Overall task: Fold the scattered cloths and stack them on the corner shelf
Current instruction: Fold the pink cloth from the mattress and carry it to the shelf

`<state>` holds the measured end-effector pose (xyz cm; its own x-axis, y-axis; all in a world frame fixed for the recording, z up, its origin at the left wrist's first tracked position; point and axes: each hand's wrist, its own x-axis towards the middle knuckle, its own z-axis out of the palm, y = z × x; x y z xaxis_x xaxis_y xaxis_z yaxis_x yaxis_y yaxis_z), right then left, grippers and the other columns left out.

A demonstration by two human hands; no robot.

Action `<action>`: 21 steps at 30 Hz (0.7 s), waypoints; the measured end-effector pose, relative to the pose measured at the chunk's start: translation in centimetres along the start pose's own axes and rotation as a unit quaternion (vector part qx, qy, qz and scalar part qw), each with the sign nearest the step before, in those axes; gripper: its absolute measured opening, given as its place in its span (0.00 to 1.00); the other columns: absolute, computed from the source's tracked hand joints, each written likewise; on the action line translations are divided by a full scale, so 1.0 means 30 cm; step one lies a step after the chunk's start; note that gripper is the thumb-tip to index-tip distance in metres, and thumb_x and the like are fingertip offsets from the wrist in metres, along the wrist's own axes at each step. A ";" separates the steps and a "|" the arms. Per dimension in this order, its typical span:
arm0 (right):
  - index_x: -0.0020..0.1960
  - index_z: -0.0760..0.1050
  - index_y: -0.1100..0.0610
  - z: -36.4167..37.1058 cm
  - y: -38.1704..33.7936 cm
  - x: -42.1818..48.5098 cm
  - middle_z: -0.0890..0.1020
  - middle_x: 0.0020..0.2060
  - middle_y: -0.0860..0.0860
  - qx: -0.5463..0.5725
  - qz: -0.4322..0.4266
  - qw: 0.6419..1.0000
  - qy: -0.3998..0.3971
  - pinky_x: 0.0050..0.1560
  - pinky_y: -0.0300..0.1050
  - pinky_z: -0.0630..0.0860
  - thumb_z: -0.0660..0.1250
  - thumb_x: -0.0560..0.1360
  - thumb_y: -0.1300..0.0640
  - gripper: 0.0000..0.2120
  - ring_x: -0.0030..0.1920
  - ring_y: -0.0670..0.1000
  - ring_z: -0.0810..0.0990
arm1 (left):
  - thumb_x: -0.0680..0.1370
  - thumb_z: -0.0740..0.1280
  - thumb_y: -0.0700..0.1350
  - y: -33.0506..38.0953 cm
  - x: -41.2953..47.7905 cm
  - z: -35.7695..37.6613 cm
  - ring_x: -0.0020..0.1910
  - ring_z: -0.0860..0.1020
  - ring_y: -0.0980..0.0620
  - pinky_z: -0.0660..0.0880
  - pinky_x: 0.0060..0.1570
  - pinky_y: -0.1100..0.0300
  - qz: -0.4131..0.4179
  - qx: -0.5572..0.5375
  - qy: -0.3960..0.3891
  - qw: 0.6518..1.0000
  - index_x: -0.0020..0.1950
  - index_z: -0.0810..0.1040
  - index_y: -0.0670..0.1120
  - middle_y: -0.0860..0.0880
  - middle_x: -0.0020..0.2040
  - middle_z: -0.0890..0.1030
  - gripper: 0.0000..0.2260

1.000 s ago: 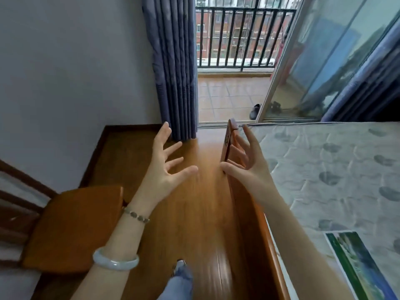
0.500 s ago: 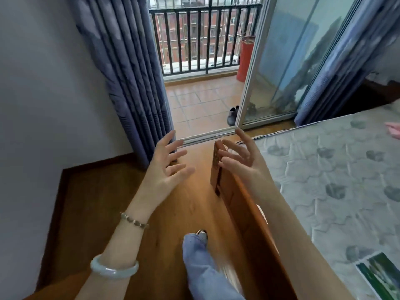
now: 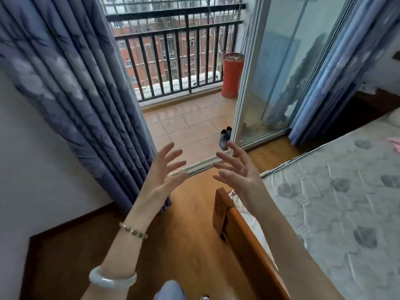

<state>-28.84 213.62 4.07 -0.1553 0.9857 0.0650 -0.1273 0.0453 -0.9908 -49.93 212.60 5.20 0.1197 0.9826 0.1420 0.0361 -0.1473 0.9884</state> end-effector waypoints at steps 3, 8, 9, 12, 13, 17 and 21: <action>0.71 0.64 0.41 -0.029 0.023 0.133 0.76 0.64 0.48 -0.014 -0.002 0.999 0.029 0.61 0.54 0.76 0.72 0.72 0.61 0.33 0.61 0.49 0.78 | 0.63 0.74 0.66 -0.054 0.188 -0.032 0.64 0.74 0.55 0.75 0.59 0.59 0.011 0.022 -0.039 0.999 0.73 0.61 0.56 0.53 0.69 0.70 0.43; 0.69 0.65 0.41 -0.065 0.069 0.375 0.77 0.63 0.49 0.008 0.006 0.993 0.117 0.62 0.54 0.76 0.71 0.72 0.64 0.32 0.61 0.50 0.79 | 0.64 0.75 0.63 -0.132 0.537 -0.065 0.64 0.75 0.54 0.76 0.57 0.60 0.031 0.018 -0.126 0.991 0.73 0.60 0.54 0.52 0.69 0.70 0.43; 0.69 0.65 0.42 -0.066 0.074 0.431 0.77 0.63 0.49 0.005 0.003 0.990 0.141 0.61 0.53 0.76 0.70 0.72 0.65 0.32 0.61 0.50 0.79 | 0.65 0.75 0.62 -0.150 0.616 -0.076 0.64 0.75 0.53 0.77 0.58 0.56 0.035 0.020 -0.141 0.989 0.73 0.61 0.56 0.52 0.69 0.70 0.42; 0.71 0.62 0.44 -0.056 0.085 0.601 0.76 0.64 0.48 -0.034 -0.006 0.977 0.209 0.57 0.45 0.78 0.70 0.72 0.66 0.34 0.60 0.46 0.79 | 0.67 0.75 0.59 -0.180 0.865 -0.110 0.65 0.74 0.53 0.75 0.60 0.49 0.050 0.038 -0.207 0.976 0.73 0.60 0.59 0.57 0.69 0.71 0.39; 0.72 0.61 0.45 -0.053 0.089 0.650 0.75 0.64 0.47 -0.050 -0.006 0.972 0.229 0.57 0.43 0.78 0.70 0.72 0.67 0.35 0.60 0.45 0.78 | 0.68 0.75 0.57 -0.184 0.936 -0.116 0.65 0.74 0.53 0.75 0.60 0.49 0.055 0.044 -0.229 0.971 0.73 0.60 0.60 0.59 0.68 0.71 0.38; 0.71 0.59 0.40 -0.051 0.099 0.811 0.73 0.65 0.44 -0.102 -0.016 0.952 0.289 0.58 0.39 0.76 0.70 0.72 0.68 0.38 0.62 0.43 0.76 | 0.69 0.73 0.53 -0.191 1.189 -0.097 0.65 0.73 0.54 0.75 0.61 0.50 0.082 0.056 -0.304 0.948 0.72 0.59 0.62 0.58 0.69 0.69 0.36; 0.69 0.60 0.36 -0.092 0.088 0.909 0.73 0.67 0.46 -0.121 -0.013 0.925 0.361 0.61 0.42 0.75 0.70 0.72 0.68 0.38 0.63 0.44 0.75 | 0.69 0.73 0.53 -0.217 1.382 -0.001 0.65 0.73 0.54 0.75 0.61 0.51 0.084 0.034 -0.363 0.927 0.75 0.58 0.55 0.52 0.70 0.69 0.38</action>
<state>-30.72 241.07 2.92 0.5497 0.8315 0.0802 0.1147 0.0199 -0.9932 -45.22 254.30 4.65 0.7647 0.6136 0.1965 0.0151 -0.3220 0.9466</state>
